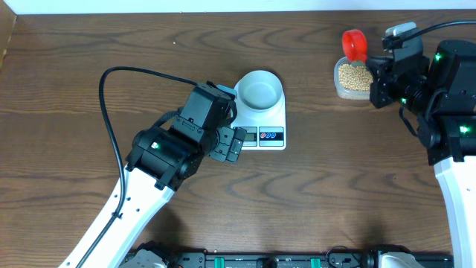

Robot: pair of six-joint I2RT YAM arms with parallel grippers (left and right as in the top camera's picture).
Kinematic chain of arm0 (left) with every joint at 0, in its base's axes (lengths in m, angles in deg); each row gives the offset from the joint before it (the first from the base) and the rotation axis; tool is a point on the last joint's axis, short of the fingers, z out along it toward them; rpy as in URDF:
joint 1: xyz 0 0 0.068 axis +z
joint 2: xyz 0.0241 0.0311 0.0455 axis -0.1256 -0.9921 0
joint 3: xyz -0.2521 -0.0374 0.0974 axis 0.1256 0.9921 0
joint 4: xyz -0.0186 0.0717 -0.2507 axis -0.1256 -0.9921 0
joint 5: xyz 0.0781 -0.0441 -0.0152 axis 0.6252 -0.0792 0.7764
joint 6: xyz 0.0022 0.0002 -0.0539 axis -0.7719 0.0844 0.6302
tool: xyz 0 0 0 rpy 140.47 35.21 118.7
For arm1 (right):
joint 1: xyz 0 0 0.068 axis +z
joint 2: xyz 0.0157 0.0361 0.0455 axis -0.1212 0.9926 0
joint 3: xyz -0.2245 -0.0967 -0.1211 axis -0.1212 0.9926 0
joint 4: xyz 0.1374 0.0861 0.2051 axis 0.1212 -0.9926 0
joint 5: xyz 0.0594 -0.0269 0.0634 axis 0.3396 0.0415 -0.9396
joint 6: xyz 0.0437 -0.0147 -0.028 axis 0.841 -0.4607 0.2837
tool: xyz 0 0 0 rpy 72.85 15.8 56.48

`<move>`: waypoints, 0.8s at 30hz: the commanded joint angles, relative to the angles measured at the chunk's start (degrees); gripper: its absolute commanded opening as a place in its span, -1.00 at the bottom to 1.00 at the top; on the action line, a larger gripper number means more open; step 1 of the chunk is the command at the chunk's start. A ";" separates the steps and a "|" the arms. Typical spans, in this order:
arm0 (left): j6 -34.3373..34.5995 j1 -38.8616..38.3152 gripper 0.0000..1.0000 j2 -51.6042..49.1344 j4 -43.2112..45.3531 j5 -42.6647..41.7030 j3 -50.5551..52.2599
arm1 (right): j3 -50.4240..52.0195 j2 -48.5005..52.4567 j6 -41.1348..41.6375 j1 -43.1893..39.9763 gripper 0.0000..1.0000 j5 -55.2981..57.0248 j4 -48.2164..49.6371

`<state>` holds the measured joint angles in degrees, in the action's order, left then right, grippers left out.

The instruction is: Scoop item into bowl and weigh 50g on scale

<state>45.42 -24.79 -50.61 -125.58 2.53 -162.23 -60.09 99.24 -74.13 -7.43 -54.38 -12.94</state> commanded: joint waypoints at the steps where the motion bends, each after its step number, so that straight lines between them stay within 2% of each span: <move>1: -1.18 0.28 0.91 -0.33 0.02 -0.33 0.46 | -1.33 0.07 -4.72 0.55 -0.98 -3.34 0.20; 6: -1.18 0.28 0.92 -0.33 0.02 -0.33 0.46 | -2.97 0.13 -6.21 4.11 -0.99 -3.08 0.11; 10: -1.18 0.28 0.92 -0.33 0.02 -0.33 0.46 | -8.55 0.72 -4.13 6.84 -0.99 -3.08 -5.05; 14: -1.18 0.28 0.92 -0.33 0.02 -0.33 0.46 | -19.19 4.09 1.60 7.65 -0.99 -3.67 -14.95; 17: -1.18 0.28 0.92 -0.33 0.02 -0.33 0.46 | -28.85 8.35 5.55 7.65 -0.98 -4.00 -25.94; 21: -1.18 0.28 0.92 -0.33 0.02 -0.33 0.46 | -40.50 13.88 6.27 7.72 -0.98 -6.56 -40.41; 24: -1.18 0.28 0.92 -0.33 0.02 -0.33 0.46 | -45.40 16.22 5.22 7.69 -0.98 -4.72 -43.87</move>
<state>45.40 -24.79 -50.61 -125.58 2.34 -162.18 -101.60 113.82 -69.96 -0.06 -59.08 -55.91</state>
